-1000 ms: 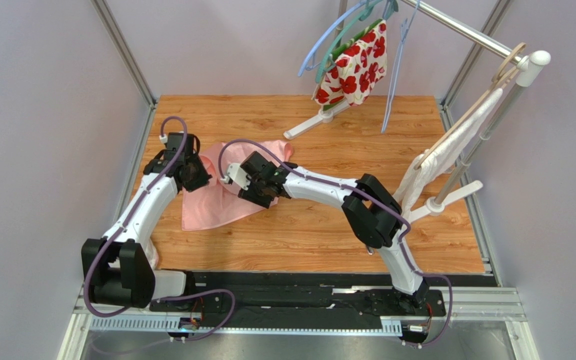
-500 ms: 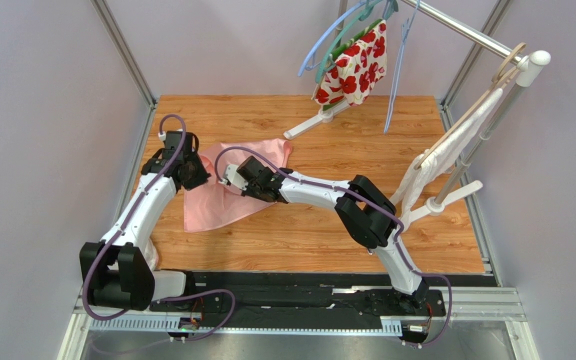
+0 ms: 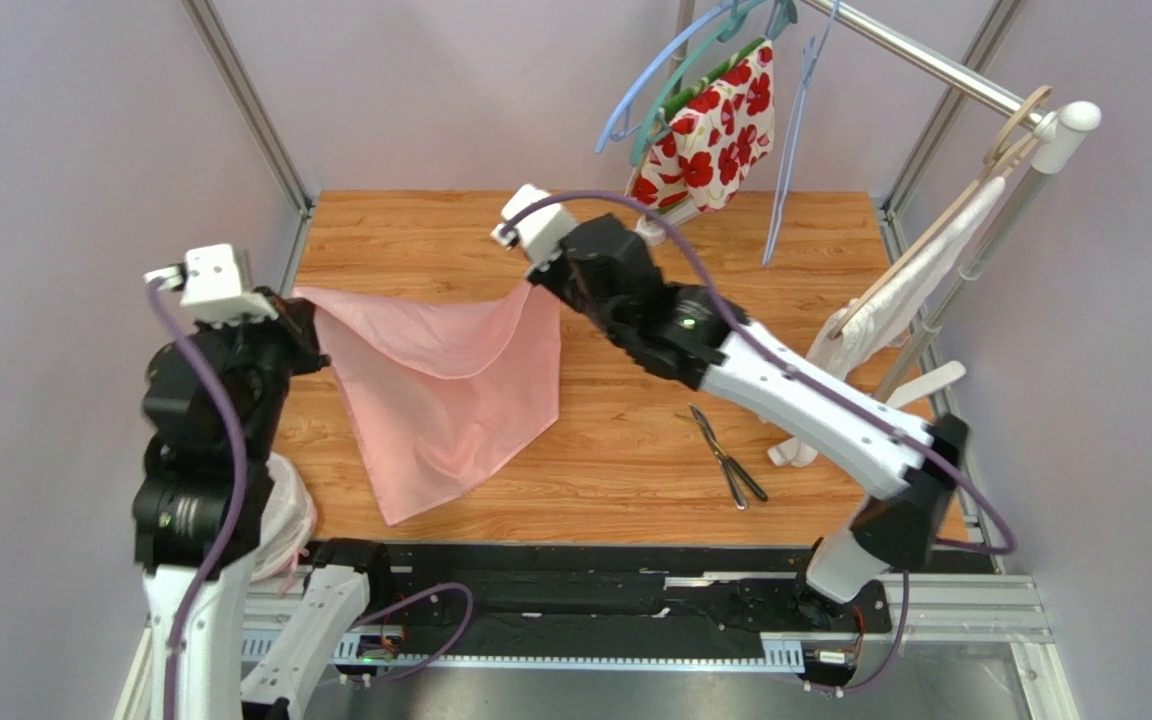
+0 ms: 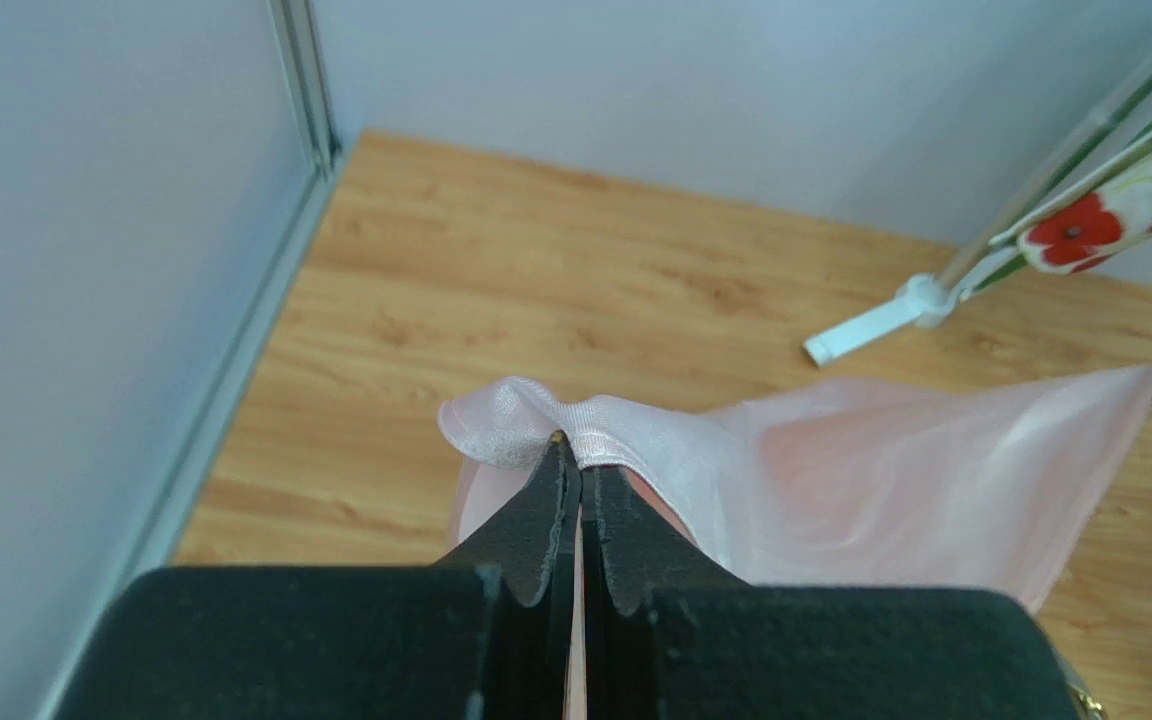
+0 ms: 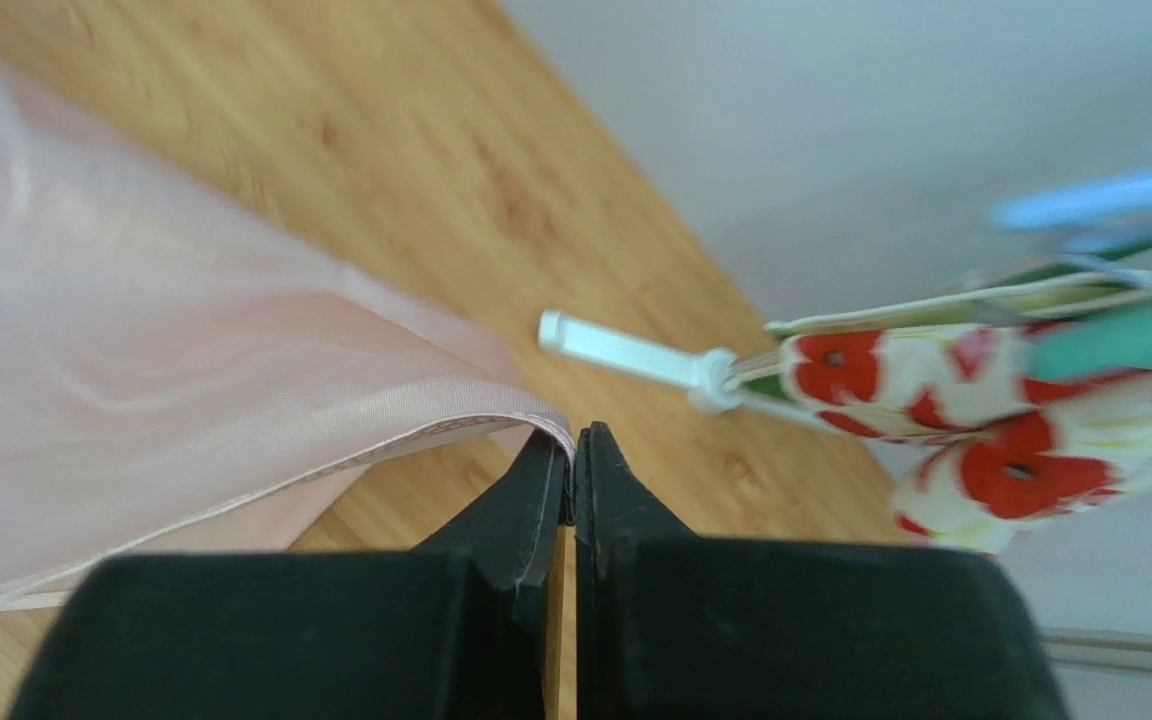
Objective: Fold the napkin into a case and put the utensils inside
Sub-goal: Pick up the crumpled napkin from the corner of the board, then flatten out the crumpled napkin at the center of the board.
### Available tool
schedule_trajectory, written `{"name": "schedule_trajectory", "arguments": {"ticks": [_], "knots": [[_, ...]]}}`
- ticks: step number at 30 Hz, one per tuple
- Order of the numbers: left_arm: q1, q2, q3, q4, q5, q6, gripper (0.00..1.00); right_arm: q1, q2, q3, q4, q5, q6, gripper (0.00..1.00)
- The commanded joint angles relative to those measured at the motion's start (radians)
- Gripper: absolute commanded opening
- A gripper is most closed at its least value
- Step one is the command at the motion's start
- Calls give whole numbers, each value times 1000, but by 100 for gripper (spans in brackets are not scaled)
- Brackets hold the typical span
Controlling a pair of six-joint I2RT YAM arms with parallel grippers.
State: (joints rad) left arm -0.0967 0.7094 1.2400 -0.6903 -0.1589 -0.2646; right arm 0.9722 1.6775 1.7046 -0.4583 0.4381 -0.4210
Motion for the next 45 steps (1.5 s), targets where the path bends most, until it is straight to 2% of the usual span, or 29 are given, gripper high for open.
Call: {"name": "schedule_trajectory", "arguments": {"ticks": [1, 5, 6, 10, 13, 16, 20, 24, 28, 30, 31, 35, 37, 40, 42, 45], "knots": [[2, -97, 114, 5, 70, 202, 0, 22, -254, -3, -40, -22, 24, 0], [2, -210, 202, 6, 227, 258, 0, 68, -465, -62, -60, -94, 10, 0], [2, -226, 237, 6, 308, 260, 0, 75, -505, -71, -71, -104, 10, 0], [2, -277, 338, -23, 462, 258, 0, 89, -721, -111, -83, -150, 56, 0], [2, -277, 403, -69, 464, 245, 0, 89, -797, -178, -51, -199, 100, 0], [2, -249, 389, -87, 429, 211, 0, 89, -806, -230, -16, -159, 103, 0], [2, -148, 250, -68, 313, 154, 0, 57, -669, -269, 56, -93, 82, 0], [2, 48, 219, -117, 236, 139, 0, -148, -534, -292, 128, -269, 171, 0], [6, 298, 159, -27, 188, 171, 0, -256, -368, -309, 214, -352, 191, 0], [22, 401, 167, -11, 199, 180, 0, -303, -287, -275, 201, -364, 205, 0], [26, 508, 170, 14, 191, 192, 0, -317, -209, -264, 198, -358, 212, 0], [45, 786, 231, 70, 110, 220, 0, -374, -17, -195, 199, -305, 209, 0], [60, 911, 292, 58, 120, 212, 0, -394, 54, -169, 217, -306, 211, 0], [66, 1013, 337, 145, 53, 212, 0, -391, 200, -77, 240, -309, 182, 0], [69, 1076, 412, 135, -7, 215, 0, -392, 306, 7, 248, -283, 188, 0], [78, 1208, 527, 74, -59, 220, 0, -397, 422, 87, 242, -97, 203, 0]]}}
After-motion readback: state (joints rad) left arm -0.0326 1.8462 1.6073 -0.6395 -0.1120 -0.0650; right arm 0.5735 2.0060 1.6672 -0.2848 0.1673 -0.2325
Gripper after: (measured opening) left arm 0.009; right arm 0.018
